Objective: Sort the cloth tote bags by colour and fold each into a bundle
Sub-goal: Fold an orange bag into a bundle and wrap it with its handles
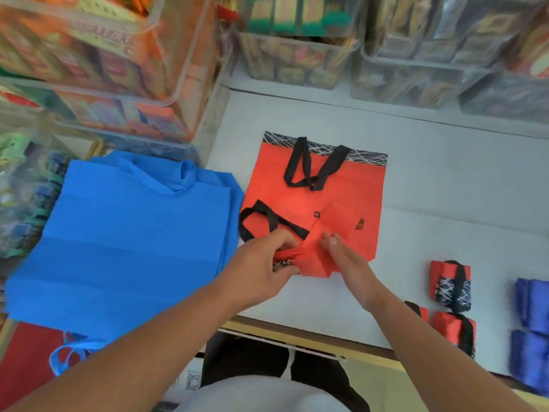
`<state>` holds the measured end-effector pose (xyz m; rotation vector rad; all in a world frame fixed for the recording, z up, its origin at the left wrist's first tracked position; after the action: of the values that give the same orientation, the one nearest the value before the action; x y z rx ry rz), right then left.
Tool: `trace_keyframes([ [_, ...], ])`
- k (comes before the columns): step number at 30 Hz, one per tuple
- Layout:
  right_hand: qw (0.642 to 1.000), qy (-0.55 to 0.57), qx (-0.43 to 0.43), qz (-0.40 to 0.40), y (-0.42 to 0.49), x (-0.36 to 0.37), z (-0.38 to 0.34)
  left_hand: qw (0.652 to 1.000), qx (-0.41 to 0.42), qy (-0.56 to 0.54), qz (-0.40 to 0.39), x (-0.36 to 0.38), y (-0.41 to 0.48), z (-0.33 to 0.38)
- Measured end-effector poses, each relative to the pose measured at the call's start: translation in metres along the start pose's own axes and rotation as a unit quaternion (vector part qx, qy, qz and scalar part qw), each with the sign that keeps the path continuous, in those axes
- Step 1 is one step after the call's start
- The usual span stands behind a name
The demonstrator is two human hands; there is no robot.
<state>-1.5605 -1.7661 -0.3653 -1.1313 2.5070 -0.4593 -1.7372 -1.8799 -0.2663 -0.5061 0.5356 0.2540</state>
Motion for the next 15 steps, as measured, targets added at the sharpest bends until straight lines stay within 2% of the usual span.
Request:
trace_keyframes([
  [2,0.996,0.085,0.022,-0.010,-0.006,-0.003,-0.017,0.999,-0.035,0.003,-0.012,0.007,0.023,0.012],
  [4,0.991,0.135,0.009,-0.001,-0.007,-0.008,-0.027,0.999,-0.035,0.033,-0.016,0.020,0.046,0.021],
  [7,0.987,0.157,-0.015,0.042,-0.003,-0.024,-0.025,0.997,-0.026,0.062,-0.025,0.040,0.082,0.031],
  [8,0.989,0.136,-0.020,0.059,0.000,-0.028,-0.022,0.997,-0.021,0.072,-0.023,0.045,0.093,0.034],
  [10,0.992,0.009,-0.040,0.117,0.013,-0.040,-0.015,0.995,-0.009,0.094,-0.023,0.053,0.112,0.040],
  [12,0.980,-0.087,-0.052,0.173,0.026,-0.052,-0.007,0.991,0.010,0.129,-0.023,0.062,0.125,0.044],
  [15,0.964,-0.188,-0.052,0.179,0.042,-0.057,-0.008,0.974,0.081,0.207,0.032,0.063,0.121,0.044],
])
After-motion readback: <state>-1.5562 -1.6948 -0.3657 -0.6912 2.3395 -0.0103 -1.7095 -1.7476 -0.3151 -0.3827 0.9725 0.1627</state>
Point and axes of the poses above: each hand's wrist, its own y-axis towards the middle knuckle, its own x-axis out of the palm, z = x × y, the point moved 6 cm from there along y, towards the middle knuckle, and after that the axes turned 12 degrees about -x, right-handed, at the moved point
